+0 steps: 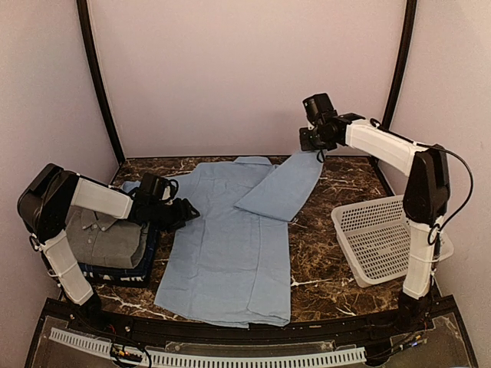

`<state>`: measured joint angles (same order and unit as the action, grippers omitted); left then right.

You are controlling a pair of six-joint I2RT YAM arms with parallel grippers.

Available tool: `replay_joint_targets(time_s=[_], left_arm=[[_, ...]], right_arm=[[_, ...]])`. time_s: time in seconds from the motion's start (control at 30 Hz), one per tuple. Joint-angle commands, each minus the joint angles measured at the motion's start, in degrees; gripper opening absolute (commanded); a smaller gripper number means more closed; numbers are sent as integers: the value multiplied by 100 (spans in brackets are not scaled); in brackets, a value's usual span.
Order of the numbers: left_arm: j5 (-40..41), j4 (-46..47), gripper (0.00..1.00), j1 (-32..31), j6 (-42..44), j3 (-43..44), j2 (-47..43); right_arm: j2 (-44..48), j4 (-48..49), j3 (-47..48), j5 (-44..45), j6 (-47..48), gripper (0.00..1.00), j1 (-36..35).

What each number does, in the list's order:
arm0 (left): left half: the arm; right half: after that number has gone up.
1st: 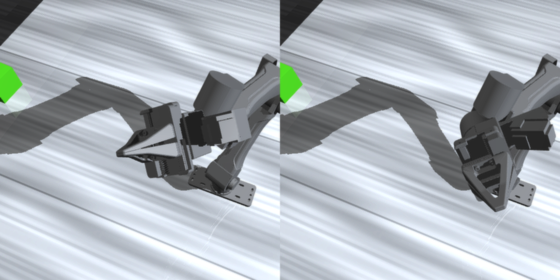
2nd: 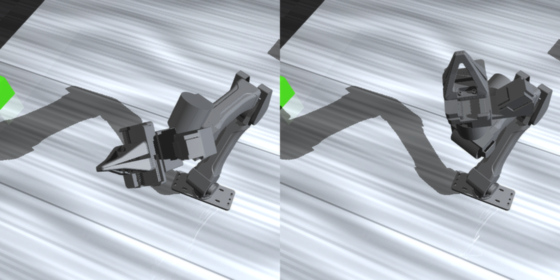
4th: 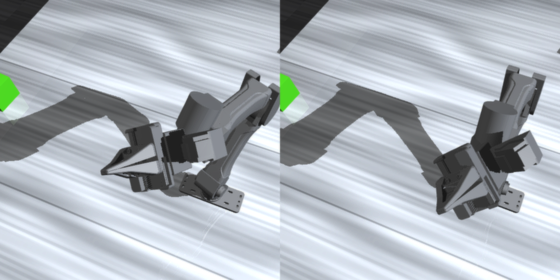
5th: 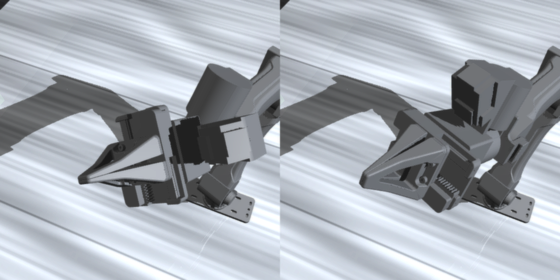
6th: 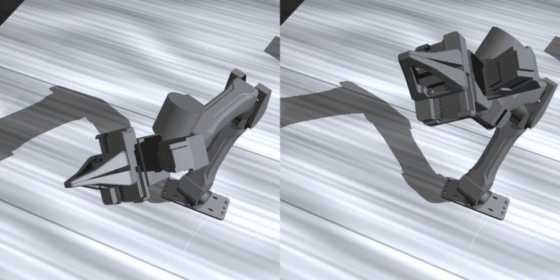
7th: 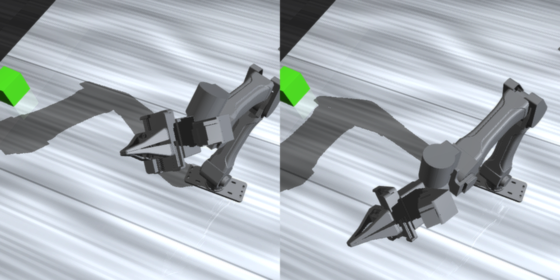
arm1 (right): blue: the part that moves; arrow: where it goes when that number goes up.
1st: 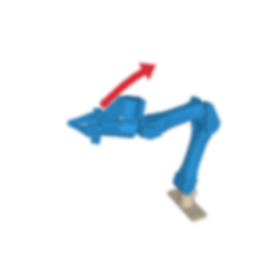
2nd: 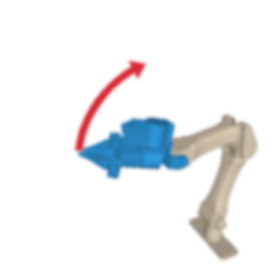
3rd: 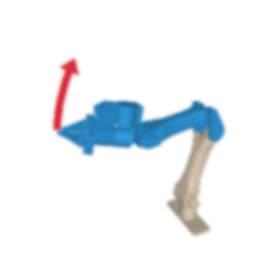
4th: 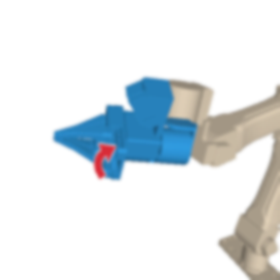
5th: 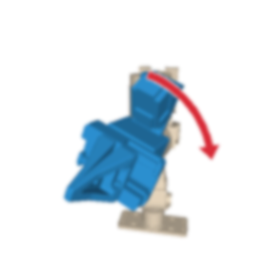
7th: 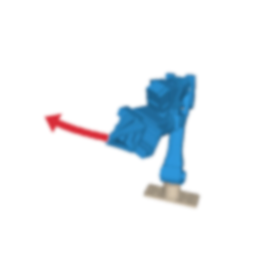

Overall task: Fold and stack the long sleeve shirts
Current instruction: Flatten out the crumpled shirt at the center of the board.

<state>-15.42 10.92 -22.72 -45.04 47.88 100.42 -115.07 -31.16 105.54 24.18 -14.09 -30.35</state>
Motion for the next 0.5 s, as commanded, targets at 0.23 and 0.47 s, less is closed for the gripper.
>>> replay_joint_targets(time_s=[0.23,0.47], left_arm=[[101,-606,67,22,65,-82,-5],[170,-766,67,22,127,-19,3]], right_arm=[[90,617,1381,249,402,0,1528],[130,693,1746,-159,86,0,2326]])
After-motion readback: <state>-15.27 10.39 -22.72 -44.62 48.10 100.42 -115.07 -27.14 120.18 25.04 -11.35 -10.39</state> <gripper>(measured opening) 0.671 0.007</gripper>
